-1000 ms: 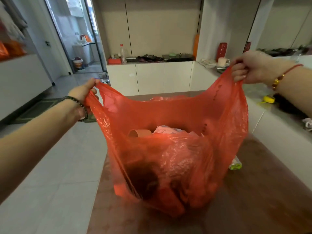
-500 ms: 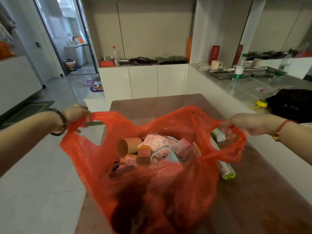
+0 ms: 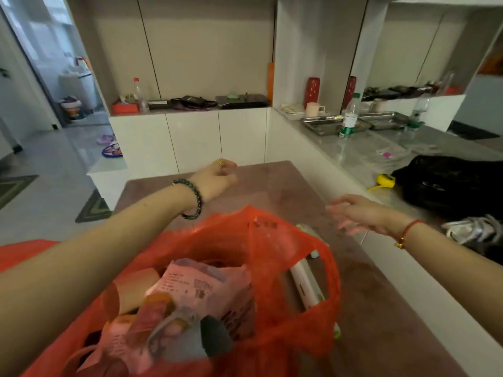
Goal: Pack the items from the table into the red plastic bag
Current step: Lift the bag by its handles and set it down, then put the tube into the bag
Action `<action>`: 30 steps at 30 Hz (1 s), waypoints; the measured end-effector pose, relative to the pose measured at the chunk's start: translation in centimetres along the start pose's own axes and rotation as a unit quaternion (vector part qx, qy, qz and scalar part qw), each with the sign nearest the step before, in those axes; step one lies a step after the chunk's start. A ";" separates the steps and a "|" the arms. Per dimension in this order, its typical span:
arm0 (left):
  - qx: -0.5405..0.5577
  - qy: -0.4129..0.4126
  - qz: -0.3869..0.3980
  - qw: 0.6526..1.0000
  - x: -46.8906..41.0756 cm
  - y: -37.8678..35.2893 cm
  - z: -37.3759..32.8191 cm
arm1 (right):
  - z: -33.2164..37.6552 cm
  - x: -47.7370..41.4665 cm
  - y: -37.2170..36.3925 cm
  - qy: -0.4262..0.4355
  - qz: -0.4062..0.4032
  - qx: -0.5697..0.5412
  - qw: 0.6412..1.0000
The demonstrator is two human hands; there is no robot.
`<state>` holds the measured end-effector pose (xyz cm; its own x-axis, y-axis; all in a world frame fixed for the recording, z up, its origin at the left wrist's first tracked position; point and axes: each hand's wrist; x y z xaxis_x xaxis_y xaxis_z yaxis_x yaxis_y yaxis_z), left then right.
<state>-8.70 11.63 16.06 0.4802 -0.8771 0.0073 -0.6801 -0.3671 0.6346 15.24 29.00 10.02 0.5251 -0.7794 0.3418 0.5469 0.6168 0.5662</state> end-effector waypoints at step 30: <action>0.457 0.250 0.035 0.853 -10.6 -18.6 4.4 | -3.9 -8.4 -8.6 0.218 0.046 -0.078 0.972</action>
<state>-3.55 26.36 0.78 0.4411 -0.7491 0.4942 -0.7555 -0.6072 -0.2461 8.70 30.65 -0.69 0.7845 -0.6199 0.0160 0.5586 0.7178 0.4156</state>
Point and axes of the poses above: each hand's wrist, its own x-axis away from the middle knuckle, its own y-axis out of the back of the hand, z = x × y, and after that the axes turned 2 degrees about x, right-handed
